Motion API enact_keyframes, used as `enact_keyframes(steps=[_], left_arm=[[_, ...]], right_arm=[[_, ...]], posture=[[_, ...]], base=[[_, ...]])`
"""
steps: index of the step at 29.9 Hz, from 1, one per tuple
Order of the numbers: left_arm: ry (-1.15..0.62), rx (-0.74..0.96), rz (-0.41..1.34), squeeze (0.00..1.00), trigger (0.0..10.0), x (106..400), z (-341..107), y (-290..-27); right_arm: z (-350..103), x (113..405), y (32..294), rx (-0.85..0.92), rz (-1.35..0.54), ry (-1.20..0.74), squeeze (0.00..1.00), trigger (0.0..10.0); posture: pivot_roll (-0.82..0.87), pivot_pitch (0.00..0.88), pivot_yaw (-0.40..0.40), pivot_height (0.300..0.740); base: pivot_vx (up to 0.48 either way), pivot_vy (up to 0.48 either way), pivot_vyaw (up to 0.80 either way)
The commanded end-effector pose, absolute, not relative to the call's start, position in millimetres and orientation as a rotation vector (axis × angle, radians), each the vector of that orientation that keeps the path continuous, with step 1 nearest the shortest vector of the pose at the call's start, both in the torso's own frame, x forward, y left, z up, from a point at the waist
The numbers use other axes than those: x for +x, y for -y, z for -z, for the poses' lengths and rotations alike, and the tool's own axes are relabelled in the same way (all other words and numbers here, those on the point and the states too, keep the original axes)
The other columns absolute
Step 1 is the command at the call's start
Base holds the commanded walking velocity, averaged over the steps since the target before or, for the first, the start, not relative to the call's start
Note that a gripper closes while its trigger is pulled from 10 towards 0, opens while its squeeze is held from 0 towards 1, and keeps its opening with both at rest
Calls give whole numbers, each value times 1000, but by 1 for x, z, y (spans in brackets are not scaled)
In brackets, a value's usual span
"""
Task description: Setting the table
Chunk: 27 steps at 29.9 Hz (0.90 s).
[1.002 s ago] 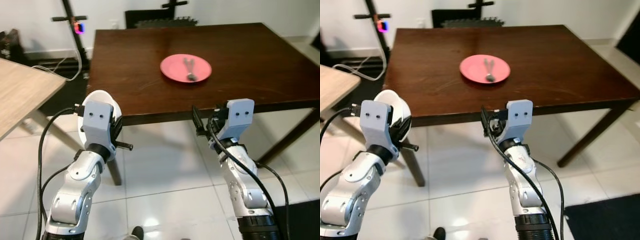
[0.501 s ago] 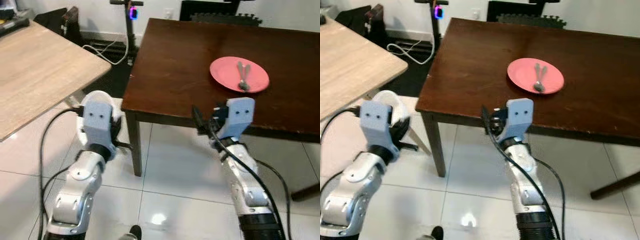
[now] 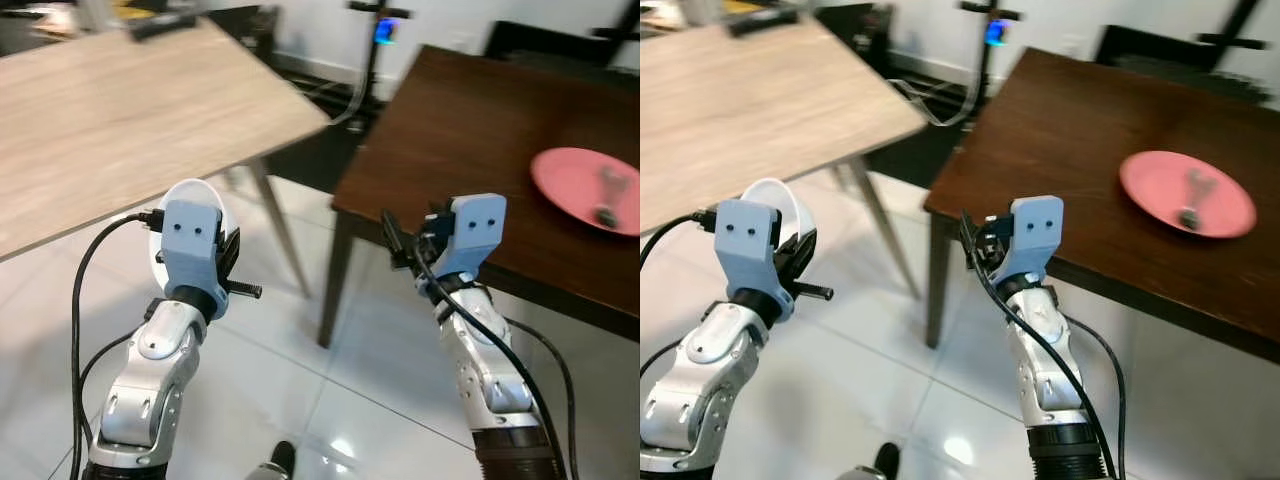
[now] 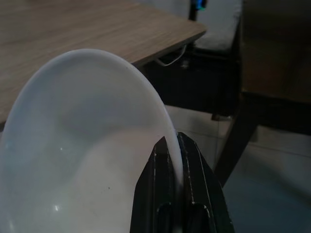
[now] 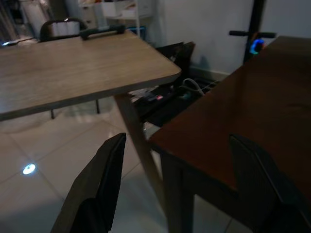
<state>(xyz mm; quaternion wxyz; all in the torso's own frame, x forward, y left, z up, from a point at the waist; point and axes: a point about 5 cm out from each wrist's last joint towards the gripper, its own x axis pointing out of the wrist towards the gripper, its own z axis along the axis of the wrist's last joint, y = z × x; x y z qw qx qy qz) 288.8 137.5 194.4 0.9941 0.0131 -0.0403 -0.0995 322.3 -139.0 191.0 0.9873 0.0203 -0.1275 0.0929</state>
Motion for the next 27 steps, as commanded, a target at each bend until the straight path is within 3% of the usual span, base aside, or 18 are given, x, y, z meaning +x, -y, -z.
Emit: enact_keyframes(steps=[1, 27], left_arm=[[65, 37, 201, 0, 10000, 288, -190, -137], [78, 36, 188, 0, 10000, 290, -194, -139]], right_arm=[[-186, 321, 142, 42, -177, 239, 0, 10000], [-187, 322, 142, 50, -175, 242, 0, 10000]], posture=[[62, 108, 36, 740], [62, 108, 36, 740]], base=[[0, 0, 800], [0, 0, 799]])
